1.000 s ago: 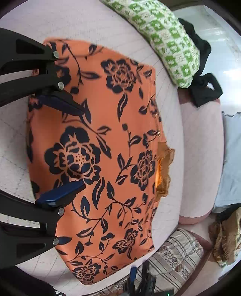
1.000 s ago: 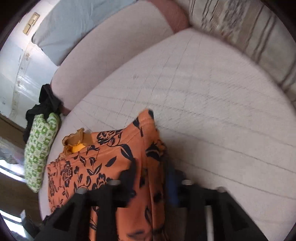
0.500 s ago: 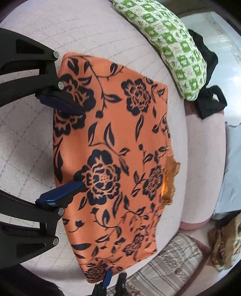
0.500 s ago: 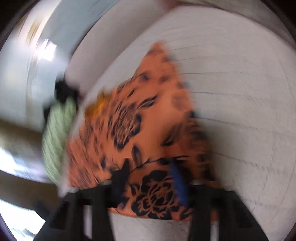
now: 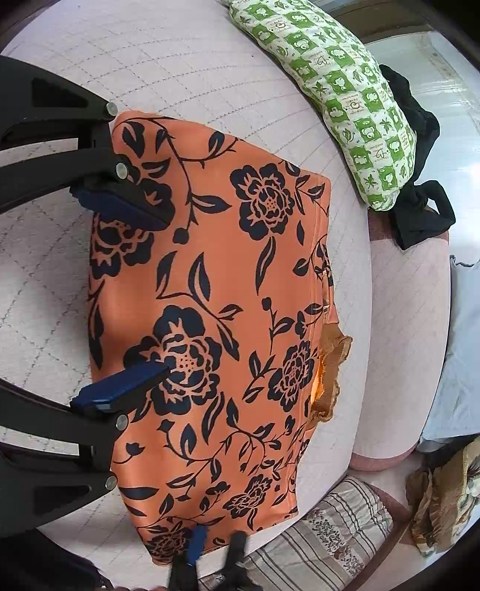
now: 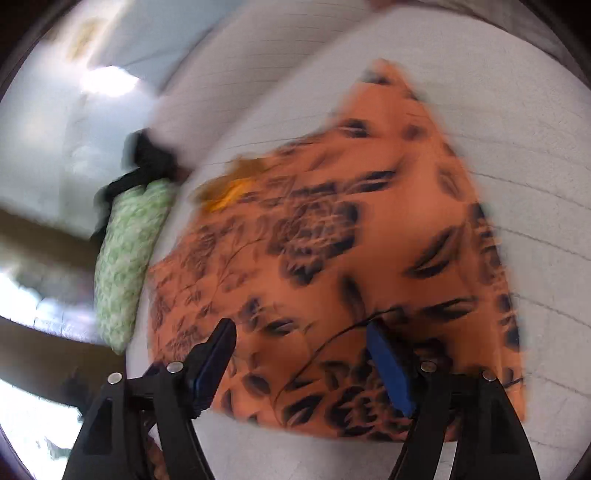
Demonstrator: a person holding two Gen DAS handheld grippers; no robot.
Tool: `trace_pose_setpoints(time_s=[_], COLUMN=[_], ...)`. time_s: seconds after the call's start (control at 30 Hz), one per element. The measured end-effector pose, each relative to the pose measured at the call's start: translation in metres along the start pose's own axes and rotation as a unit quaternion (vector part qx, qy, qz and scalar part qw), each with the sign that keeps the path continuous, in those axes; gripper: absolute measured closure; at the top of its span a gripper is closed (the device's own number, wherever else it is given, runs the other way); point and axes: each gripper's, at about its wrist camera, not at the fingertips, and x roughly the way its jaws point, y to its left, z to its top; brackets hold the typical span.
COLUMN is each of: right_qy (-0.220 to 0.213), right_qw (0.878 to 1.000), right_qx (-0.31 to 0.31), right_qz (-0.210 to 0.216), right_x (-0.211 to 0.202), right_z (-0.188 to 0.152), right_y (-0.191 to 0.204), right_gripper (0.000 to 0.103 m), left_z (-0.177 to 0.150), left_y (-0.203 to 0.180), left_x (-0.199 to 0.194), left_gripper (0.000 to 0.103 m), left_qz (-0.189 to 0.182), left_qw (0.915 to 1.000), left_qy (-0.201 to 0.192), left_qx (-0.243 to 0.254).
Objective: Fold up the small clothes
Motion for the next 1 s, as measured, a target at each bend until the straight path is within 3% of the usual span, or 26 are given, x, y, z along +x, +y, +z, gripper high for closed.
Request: trace_pose_setpoints(time_s=[0.13, 0.2, 0.23, 0.33, 0.37, 0.43, 0.53, 0.67, 0.73, 0.8, 0.83, 1.0], right_qy=[-0.01, -0.013, -0.018, -0.024, -0.038, -0.07, -0.069, -0.06, -0.031, -0.026, -0.04, -0.081], right_qw=[0.999, 0.999, 0.999, 0.999, 0.998, 0.998, 0.997, 0.997, 0.997, 0.995, 0.989, 0.979], right_qx=[-0.046, -0.046, -0.033, 0.046, 0.042, -0.003, -0.026, 0.018, 0.056, 0.09, 0.122, 0.172], right_qz=[0.021, 0.006, -0.03, 0.013, 0.006, -0.004, 0.021, 0.043, 0.037, 0.041, 0.066, 0.074], right_x=[0.0, 0.017, 0.028, 0.028, 0.02, -0.002, -0.03, -0.056, -0.046, -0.04, -0.037, -0.037], right_z=[0.025, 0.044, 0.062, 0.083, 0.081, 0.07, 0.031, -0.048, -0.08, -0.094, -0.095, -0.074], right_y=[0.025, 0.024, 0.01, -0.014, -0.008, 0.01, 0.026, 0.003, -0.019, -0.036, -0.046, -0.064], right_gripper=[0.026, 0.025, 0.025, 0.025, 0.025, 0.025, 0.024, 0.022, 0.022, 0.022, 0.022, 0.022], left_z=[0.002, 0.002, 0.002, 0.0, 0.0, 0.0, 0.002, 0.003, 0.002, 0.001, 0.001, 0.005], left_y=[0.001, 0.001, 0.001, 0.001, 0.002, 0.004, 0.006, -0.003, -0.007, -0.012, -0.016, -0.031], left_x=[0.008, 0.011, 0.011, 0.01, 0.009, 0.008, 0.002, -0.003, -0.004, -0.006, -0.007, -0.002], left_gripper=[0.029, 0.029, 0.029, 0.029, 0.029, 0.029, 0.029, 0.029, 0.029, 0.029, 0.029, 0.029], left_qz=[-0.001, 0.001, 0.001, 0.003, 0.004, 0.005, 0.002, 0.006, 0.007, 0.007, 0.007, 0.009], left_qw=[1.0, 0.9999, 0.9999, 0.9999, 0.9999, 0.9999, 0.9998, 1.0, 1.0, 1.0, 1.0, 0.9997], left_qy=[0.007, 0.012, 0.013, 0.015, 0.013, 0.013, 0.004, 0.0, -0.001, 0.001, 0.001, -0.003], left_qx=[-0.002, -0.004, -0.004, -0.001, -0.002, -0.01, -0.018, -0.004, 0.001, 0.003, 0.006, 0.021])
